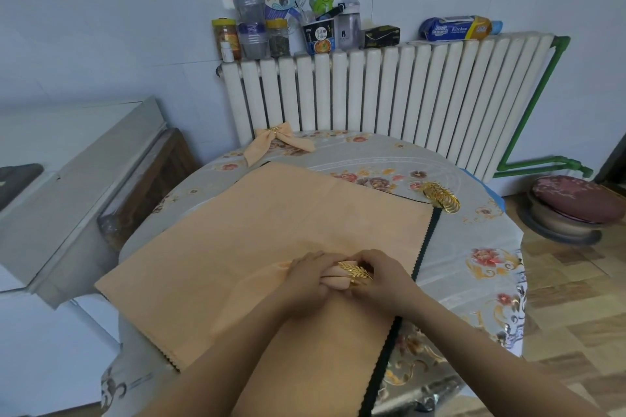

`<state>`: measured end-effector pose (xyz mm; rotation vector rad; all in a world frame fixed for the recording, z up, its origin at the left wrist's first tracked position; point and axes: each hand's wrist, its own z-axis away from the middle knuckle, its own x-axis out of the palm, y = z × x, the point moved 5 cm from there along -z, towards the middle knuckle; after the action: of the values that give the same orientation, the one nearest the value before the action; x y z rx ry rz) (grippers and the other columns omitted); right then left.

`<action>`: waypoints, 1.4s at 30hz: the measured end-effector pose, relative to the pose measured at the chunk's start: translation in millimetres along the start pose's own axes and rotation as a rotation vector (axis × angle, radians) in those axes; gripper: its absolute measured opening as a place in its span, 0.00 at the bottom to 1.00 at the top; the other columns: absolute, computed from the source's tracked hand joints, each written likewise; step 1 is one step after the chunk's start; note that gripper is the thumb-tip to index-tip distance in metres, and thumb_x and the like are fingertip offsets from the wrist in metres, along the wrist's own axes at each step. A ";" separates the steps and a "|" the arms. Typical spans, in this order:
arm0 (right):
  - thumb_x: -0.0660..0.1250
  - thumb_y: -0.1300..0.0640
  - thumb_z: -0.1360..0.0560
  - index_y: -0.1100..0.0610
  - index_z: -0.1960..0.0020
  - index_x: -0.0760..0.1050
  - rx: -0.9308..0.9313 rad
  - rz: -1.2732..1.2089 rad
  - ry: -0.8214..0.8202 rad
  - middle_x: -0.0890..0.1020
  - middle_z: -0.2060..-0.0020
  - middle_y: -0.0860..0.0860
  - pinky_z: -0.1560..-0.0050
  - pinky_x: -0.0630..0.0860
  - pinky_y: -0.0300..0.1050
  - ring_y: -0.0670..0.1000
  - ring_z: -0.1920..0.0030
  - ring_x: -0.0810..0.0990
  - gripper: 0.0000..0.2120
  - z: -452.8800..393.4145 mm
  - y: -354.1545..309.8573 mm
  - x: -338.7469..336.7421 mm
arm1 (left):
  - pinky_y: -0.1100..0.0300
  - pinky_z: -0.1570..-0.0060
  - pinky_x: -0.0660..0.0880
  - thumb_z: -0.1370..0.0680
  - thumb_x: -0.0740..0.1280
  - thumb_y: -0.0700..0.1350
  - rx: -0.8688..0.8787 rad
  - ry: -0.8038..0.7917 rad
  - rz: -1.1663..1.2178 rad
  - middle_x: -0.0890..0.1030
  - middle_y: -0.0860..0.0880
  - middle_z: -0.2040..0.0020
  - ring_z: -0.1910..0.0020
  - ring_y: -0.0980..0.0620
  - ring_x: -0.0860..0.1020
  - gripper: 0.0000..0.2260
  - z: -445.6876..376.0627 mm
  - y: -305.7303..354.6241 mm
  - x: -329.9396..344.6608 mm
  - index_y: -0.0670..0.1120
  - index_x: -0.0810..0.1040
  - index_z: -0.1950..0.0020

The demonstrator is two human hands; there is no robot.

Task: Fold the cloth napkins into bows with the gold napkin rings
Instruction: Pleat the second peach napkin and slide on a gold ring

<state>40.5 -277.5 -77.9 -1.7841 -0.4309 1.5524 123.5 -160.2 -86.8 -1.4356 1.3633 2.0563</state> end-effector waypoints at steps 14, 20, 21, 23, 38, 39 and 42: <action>0.77 0.55 0.36 0.48 0.41 0.71 0.029 -0.166 0.214 0.78 0.53 0.37 0.56 0.66 0.21 0.39 0.52 0.76 0.27 26.7 7.1 3.5 | 0.53 0.37 0.70 0.37 0.63 0.60 -0.037 -0.189 0.206 0.78 0.51 0.43 0.42 0.53 0.76 0.26 -5.9 -8.4 -2.0 0.58 0.78 0.40; 0.76 0.54 0.33 0.48 0.40 0.70 0.009 -0.137 0.097 0.77 0.51 0.39 0.58 0.66 0.20 0.41 0.51 0.76 0.24 21.9 5.8 4.2 | 0.53 0.35 0.65 0.36 0.63 0.57 -0.093 -0.166 0.145 0.73 0.47 0.39 0.38 0.48 0.70 0.29 -2.2 -1.2 -1.7 0.53 0.74 0.35; 0.75 0.53 0.32 0.48 0.40 0.70 0.000 -0.130 0.078 0.77 0.51 0.39 0.58 0.66 0.21 0.41 0.50 0.76 0.24 20.9 5.0 3.1 | 0.51 0.35 0.66 0.37 0.63 0.58 -0.118 -0.142 0.141 0.73 0.48 0.39 0.38 0.48 0.70 0.29 0.5 -0.1 -1.9 0.55 0.72 0.36; 0.75 0.52 0.31 0.47 0.39 0.70 -0.005 -0.117 0.050 0.78 0.50 0.39 0.57 0.67 0.21 0.40 0.50 0.76 0.23 20.5 5.3 1.2 | 0.50 0.36 0.67 0.37 0.68 0.59 -0.118 -0.112 0.183 0.72 0.50 0.39 0.39 0.49 0.69 0.29 2.3 -0.5 -1.3 0.59 0.68 0.36; 0.73 0.54 0.30 0.51 0.48 0.71 0.003 -0.113 0.076 0.79 0.56 0.39 0.60 0.68 0.24 0.40 0.56 0.76 0.15 22.3 8.4 1.4 | 0.60 0.45 0.69 0.32 0.74 0.58 0.021 0.050 0.011 0.78 0.57 0.45 0.45 0.57 0.73 0.21 1.9 6.5 -6.4 0.56 0.78 0.41; 0.73 0.54 0.30 0.52 0.47 0.71 -0.005 -0.113 0.073 0.79 0.56 0.39 0.60 0.68 0.24 0.40 0.56 0.76 0.15 22.3 7.6 1.6 | 0.61 0.47 0.70 0.32 0.74 0.58 0.040 0.049 0.005 0.78 0.56 0.46 0.46 0.57 0.73 0.21 2.8 7.5 -8.4 0.55 0.78 0.41; 0.72 0.54 0.29 0.54 0.45 0.72 -0.017 -0.104 0.060 0.79 0.54 0.40 0.59 0.68 0.24 0.41 0.55 0.77 0.16 21.3 7.3 2.9 | 0.63 0.51 0.71 0.31 0.74 0.56 0.070 0.032 0.001 0.79 0.55 0.48 0.49 0.56 0.75 0.20 4.0 5.9 -11.9 0.52 0.78 0.42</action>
<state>19.3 -274.2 -85.3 -1.7874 -0.5010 1.4232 122.7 -156.8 -73.4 -1.4453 1.4341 1.9735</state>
